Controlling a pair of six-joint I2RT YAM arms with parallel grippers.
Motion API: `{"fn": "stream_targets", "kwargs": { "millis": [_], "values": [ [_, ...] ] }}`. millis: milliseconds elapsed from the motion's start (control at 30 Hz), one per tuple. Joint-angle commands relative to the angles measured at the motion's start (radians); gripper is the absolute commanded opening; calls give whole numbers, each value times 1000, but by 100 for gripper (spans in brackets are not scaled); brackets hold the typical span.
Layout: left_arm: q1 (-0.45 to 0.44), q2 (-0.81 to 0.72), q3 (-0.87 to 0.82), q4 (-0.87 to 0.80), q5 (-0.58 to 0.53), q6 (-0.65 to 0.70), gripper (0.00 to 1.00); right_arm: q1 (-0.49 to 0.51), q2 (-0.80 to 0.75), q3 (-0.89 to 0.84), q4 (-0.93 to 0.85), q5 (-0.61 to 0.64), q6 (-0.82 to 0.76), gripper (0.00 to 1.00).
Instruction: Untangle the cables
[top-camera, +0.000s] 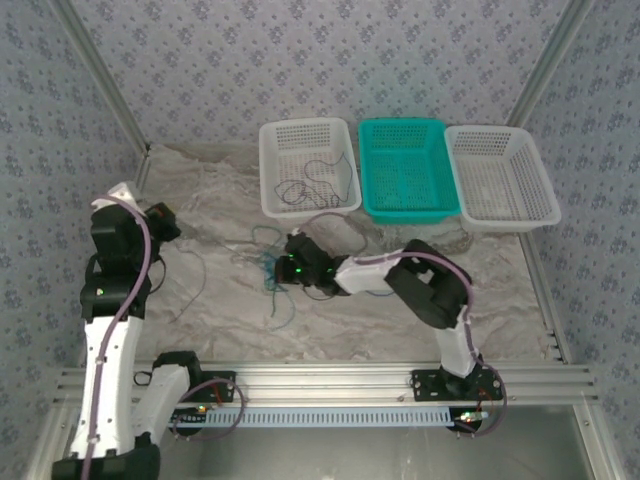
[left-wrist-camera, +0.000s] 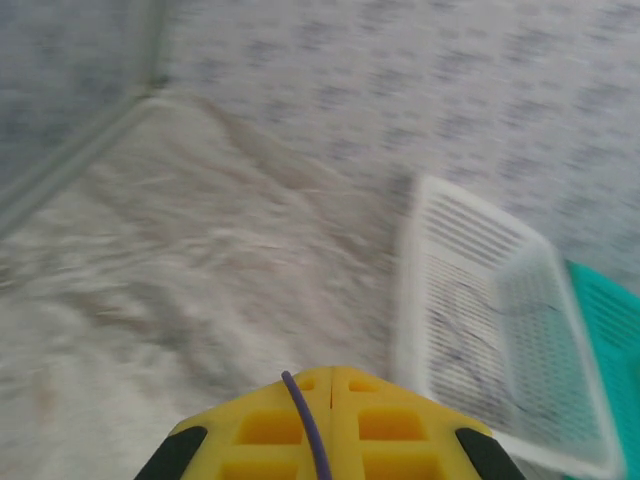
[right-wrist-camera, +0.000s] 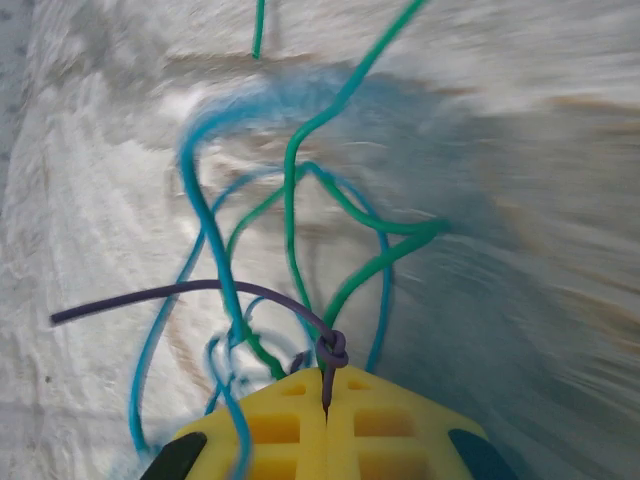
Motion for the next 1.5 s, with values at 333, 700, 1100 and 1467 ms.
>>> {"fn": "stream_targets", "kwargs": {
  "millis": [333,700,1100,1467],
  "values": [
    [285,42,-53,57,77,-68,0,-341,-471,-493,-246,109,-43,0],
    [258,93,-191,190,390,-80,0,-342,-887,-412,-438,151,-216,0],
    [-124,37,-323,396,332,46,80,-300,-923,-95,-481,-89,-428,0],
    [-691,156,-371,628,387,446,82,-310,-888,45,-547,-138,-369,0]
  ]
}}
